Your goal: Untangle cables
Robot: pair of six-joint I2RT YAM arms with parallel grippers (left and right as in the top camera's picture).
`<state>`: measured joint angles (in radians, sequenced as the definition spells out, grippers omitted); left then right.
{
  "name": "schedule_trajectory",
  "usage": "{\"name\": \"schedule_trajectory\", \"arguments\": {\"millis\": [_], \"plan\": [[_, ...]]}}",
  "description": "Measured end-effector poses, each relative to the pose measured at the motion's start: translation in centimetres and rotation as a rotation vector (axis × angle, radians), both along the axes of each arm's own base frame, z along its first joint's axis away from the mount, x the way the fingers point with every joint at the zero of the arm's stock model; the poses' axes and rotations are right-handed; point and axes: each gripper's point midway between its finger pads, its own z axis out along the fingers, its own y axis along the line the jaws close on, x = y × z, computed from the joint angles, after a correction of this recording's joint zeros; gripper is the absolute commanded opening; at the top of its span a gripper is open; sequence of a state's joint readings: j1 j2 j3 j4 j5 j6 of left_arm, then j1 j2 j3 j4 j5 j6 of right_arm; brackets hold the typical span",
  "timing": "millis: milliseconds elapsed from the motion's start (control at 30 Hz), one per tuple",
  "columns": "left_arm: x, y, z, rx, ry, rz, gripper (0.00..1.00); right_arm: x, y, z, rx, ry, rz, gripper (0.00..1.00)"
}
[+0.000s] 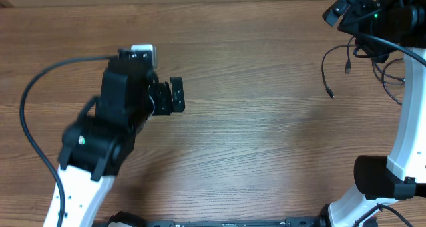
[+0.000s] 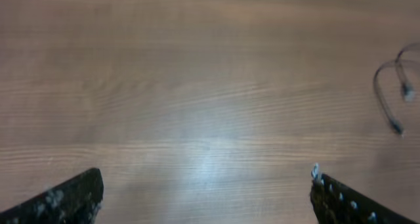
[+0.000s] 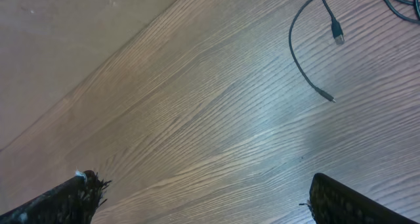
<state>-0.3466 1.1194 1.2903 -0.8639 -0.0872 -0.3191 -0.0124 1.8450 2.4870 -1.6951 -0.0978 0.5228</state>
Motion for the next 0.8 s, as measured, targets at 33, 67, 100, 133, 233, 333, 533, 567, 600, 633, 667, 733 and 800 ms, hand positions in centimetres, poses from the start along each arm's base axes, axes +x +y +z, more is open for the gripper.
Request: {"name": "schedule_trajectory", "arguments": {"millis": [33,67,100,133,233,333,533,567,600,633,667,733,800], "plan": [[0.0,0.0,-0.2,-0.013,-0.038,-0.001,0.99,0.0,0.0,0.0,0.0,0.001,-0.001,1.0],[-0.2,0.1,-0.6,-0.017,-0.055,-0.002,1.0,0.0,0.0,0.0,0.0,0.0,-0.001,1.0],[-0.3,0.1,-1.0,-0.024,-0.078,-0.003,1.0,0.0,0.0,0.0,0.0,0.001,0.0,1.0],[-0.2,0.1,-1.1,-0.036,-0.112,-0.003,1.0,0.0,0.0,0.0,0.0,0.0,0.0,1.0],[-0.4,0.2,-1.6,-0.072,-0.217,-0.004,1.0,0.0,0.0,0.0,0.001,0.001,0.0,1.0],[-1.1,0.9,-1.8,-0.12,-0.329,0.002,1.0,0.0,0.0,0.0,0.0,0.0,0.0,1.0],[-2.0,2.8,-2.1,-0.186,-0.539,0.026,0.99,0.0,0.0,0.0,0.002,0.0,0.001,1.0],[-2.2,3.1,-2.4,-0.191,-0.568,0.031,1.0,0.0,0.0,0.0,0.002,0.0,0.001,1.0],[-2.5,3.4,-2.5,-0.198,-0.603,0.033,1.0,0.0,0.0,0.0,0.002,0.001,0.001,1.0],[-2.8,3.6,-2.6,-0.201,-0.633,0.037,1.0,0.0,0.0,0.0,0.001,0.001,0.001,1.0],[-3.3,4.0,-3.0,-0.199,-0.677,0.041,1.0,0.0,0.0,0.0,0.002,0.001,0.001,1.0],[-3.9,4.5,-3.3,-0.192,-0.743,0.043,1.0,0.0,0.0,0.0,0.002,0.001,0.001,1.0],[-4.6,4.8,-4.2,-0.176,-0.786,0.043,1.0,0.0,0.0,0.0,0.002,0.001,0.001,1.0]]}}
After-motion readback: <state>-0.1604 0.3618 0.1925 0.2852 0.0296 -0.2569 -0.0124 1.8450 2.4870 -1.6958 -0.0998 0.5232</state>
